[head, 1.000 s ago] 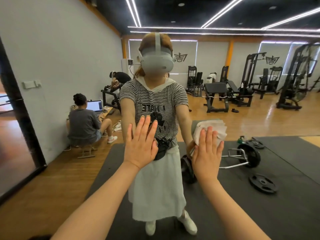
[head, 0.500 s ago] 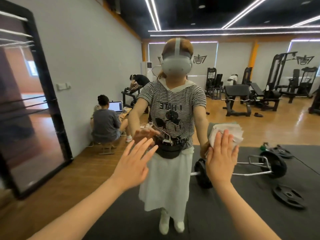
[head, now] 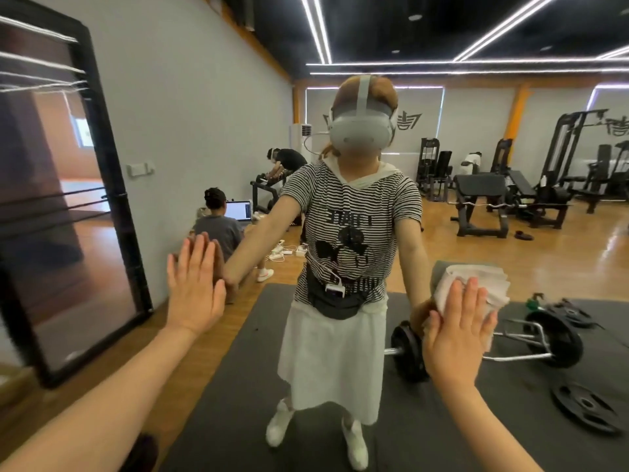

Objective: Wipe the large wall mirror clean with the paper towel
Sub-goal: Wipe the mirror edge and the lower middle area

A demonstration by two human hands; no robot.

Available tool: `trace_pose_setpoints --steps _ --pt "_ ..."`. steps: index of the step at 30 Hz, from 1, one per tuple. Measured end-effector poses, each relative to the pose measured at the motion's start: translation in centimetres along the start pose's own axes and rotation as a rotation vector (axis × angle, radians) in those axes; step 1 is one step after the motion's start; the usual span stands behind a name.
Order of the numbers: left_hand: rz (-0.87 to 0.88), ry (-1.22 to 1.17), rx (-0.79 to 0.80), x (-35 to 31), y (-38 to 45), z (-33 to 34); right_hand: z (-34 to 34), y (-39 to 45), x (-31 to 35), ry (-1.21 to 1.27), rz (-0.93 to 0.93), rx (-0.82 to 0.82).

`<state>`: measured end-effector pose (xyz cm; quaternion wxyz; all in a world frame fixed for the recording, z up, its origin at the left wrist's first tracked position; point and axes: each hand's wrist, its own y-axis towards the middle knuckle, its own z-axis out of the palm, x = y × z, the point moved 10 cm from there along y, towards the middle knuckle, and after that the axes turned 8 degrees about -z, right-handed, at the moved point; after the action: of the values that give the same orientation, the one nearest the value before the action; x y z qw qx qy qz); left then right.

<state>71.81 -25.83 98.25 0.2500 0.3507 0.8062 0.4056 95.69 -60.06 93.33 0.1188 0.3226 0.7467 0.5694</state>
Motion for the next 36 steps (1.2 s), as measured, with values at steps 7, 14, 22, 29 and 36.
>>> trace_pose_setpoints --steps 7,14,22,29,36 --pt "0.077 -0.085 -0.193 0.7 0.0 1.5 0.4 0.4 0.2 0.044 0.196 -0.057" --pt "0.152 -0.102 -0.318 0.5 -0.5 1.0 0.8 0.4 2.2 0.170 0.463 -0.233" --pt "0.176 -0.125 -0.336 0.4 -0.7 1.2 4.1 -0.3 11.3 0.114 0.381 -0.186" --pt "0.186 -0.119 -0.339 0.4 -0.7 1.0 5.2 -0.7 13.4 -0.079 -0.059 -0.013" --pt "0.173 -0.116 -0.318 0.5 -0.7 1.4 3.2 -0.5 6.6 0.047 0.365 -0.199"
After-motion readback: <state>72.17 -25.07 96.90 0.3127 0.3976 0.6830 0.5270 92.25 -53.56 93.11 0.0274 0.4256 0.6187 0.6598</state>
